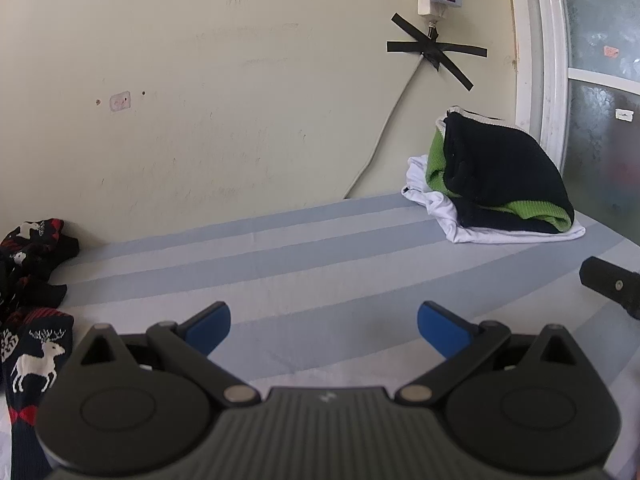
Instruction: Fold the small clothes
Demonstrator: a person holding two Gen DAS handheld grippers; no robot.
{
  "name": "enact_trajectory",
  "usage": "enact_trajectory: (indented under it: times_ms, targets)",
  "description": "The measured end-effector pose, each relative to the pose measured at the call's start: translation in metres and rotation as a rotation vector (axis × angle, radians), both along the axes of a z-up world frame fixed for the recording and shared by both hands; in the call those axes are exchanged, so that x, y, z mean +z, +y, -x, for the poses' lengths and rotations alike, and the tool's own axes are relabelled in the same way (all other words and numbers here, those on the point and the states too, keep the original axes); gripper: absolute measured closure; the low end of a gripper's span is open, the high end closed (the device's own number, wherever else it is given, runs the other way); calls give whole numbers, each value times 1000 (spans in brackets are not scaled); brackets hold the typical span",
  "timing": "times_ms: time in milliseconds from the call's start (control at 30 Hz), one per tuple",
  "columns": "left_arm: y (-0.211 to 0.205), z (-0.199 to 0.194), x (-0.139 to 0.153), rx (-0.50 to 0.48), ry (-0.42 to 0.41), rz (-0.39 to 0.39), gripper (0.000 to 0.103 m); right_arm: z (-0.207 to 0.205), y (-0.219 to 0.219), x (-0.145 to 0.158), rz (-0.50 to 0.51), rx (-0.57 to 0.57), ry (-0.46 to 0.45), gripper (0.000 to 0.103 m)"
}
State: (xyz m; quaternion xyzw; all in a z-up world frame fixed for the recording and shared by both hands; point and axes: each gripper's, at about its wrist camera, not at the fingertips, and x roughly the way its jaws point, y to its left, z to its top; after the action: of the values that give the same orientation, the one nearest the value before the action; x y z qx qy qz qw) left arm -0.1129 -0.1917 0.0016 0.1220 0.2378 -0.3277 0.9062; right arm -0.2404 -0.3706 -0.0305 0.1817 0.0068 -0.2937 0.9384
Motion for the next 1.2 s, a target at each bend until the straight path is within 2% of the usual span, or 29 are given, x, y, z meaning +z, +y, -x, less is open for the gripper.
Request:
enact_trajectory:
  times_ms: [567, 733, 900, 1200]
  targets:
    - [1, 1, 1, -10, 17, -6, 0, 2, -1, 0, 3, -5, -8, 0]
    - [2, 0, 1, -23, 45, -4, 0, 2, -1, 0, 6, -6, -5, 0]
    - [3, -1, 0, -23, 66, -7, 0, 5, 2, 0, 28, -1, 4, 0]
    - [3, -4, -1, 0, 55, -20, 0, 6, 10, 1, 64, 9, 27, 0]
